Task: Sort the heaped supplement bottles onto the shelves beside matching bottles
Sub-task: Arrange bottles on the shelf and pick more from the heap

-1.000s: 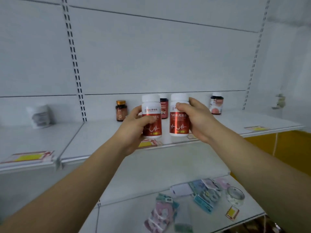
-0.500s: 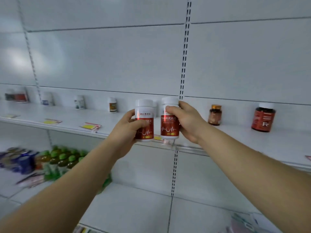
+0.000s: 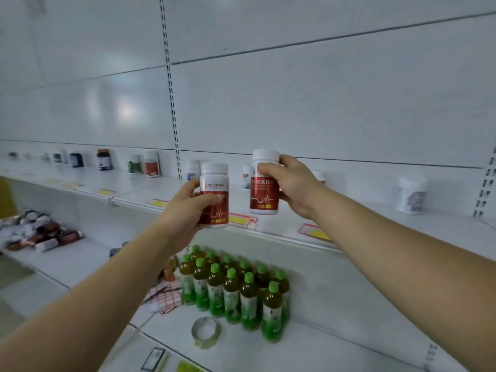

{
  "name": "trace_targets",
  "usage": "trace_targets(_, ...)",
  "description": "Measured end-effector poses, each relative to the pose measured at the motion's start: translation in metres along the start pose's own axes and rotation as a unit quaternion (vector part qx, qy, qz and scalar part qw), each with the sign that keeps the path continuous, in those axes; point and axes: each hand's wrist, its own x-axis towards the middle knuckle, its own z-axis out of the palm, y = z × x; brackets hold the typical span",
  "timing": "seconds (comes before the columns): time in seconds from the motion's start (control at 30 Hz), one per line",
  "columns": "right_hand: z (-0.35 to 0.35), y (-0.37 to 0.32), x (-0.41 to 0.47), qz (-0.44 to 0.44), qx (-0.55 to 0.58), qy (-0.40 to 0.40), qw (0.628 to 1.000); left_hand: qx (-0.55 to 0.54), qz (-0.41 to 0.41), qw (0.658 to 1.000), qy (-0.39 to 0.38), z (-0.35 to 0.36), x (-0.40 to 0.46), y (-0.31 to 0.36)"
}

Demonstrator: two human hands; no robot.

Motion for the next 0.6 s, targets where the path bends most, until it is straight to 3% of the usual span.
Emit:
trace_targets(0.43,0.187,0.065,0.196,-0.002,-0.062,-0.079,0.995,0.043,0.018,0.995,0.087,-0.199,0.168,0.006)
trace_targets(0.6,0.251,0.081,0.255,0.004,-0.099,-0.083,0.992,0.114,-0.002,0.991,0.063,-0.273,0.231,0.010)
